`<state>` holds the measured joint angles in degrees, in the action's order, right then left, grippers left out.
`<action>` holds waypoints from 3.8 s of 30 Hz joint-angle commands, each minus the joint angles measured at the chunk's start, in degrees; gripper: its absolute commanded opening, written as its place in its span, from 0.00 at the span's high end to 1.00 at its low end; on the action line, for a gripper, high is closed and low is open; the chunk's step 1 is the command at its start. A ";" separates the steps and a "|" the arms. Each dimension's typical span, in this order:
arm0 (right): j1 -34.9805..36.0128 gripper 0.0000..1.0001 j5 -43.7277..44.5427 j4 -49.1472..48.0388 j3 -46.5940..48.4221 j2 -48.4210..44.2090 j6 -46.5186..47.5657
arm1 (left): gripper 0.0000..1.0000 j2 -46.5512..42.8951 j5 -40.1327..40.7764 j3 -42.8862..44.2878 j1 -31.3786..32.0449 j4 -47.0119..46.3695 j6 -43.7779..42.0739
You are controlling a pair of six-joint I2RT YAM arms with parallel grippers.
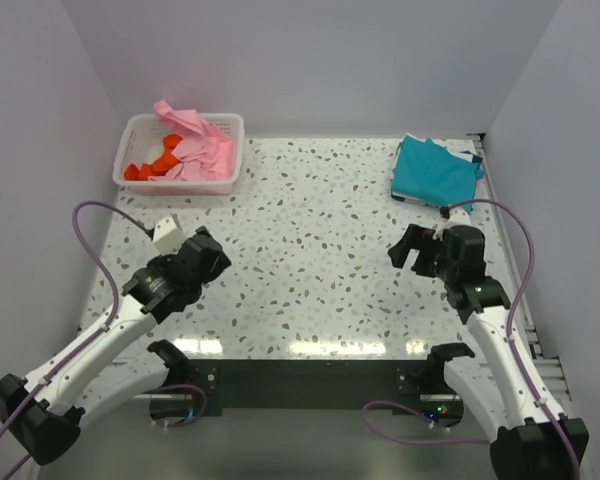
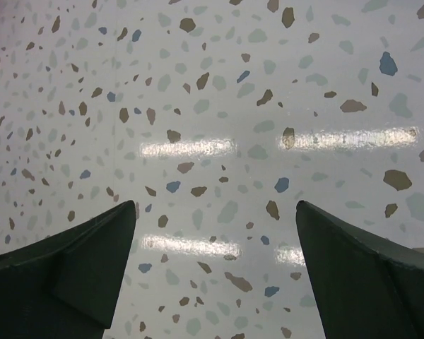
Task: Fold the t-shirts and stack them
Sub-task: Grab the tshirt from the pile, then move the tshirt to the center of the board
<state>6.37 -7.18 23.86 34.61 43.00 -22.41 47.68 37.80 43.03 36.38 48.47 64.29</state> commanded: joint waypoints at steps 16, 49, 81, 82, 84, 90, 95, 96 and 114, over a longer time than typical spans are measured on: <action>0.04 0.01 2.88 0.67 7.49 2.27 -2.20 | 0.00 30.15 -11.07 30.44 -23.52 -18.23 -20.60; 0.04 0.01 -6.18 -8.83 2.48 7.09 -2.11 | 0.05 95.04 -10.64 79.30 -34.45 -47.07 -25.71; -0.04 0.01 -11.18 -8.04 1.60 4.64 -2.37 | 1.00 55.08 -15.82 51.38 -30.85 -63.33 -35.99; -0.04 0.01 -11.71 -7.95 1.25 4.11 -2.63 | 1.00 53.50 -16.26 50.93 -30.41 -62.97 -36.34; -0.04 0.01 -12.77 -6.64 1.25 2.36 -2.37 | 1.00 48.93 -16.36 49.97 -28.48 -62.27 -38.53; 0.04 0.01 -12.68 -2.51 2.04 -3.70 -1.93 | 1.00 37.15 -21.08 47.94 -21.10 -60.69 -41.71; -0.04 0.01 -11.45 0.40 2.48 -7.05 -1.76 | 1.00 30.81 -28.30 47.77 -14.16 -58.32 -39.07; -0.04 0.01 -11.19 0.49 2.39 -7.67 -1.84 | 1.00 30.54 -29.01 48.46 -12.58 -57.79 -39.07; 0.04 0.01 15.88 15.52 6.44 -11.63 -7.47 | 1.00 26.16 -24.56 34.18 2.29 -41.79 -33.90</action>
<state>6.37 4.51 37.45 39.22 31.38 -29.26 77.19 1.78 85.95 39.05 0.95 28.21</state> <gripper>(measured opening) 0.986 0.046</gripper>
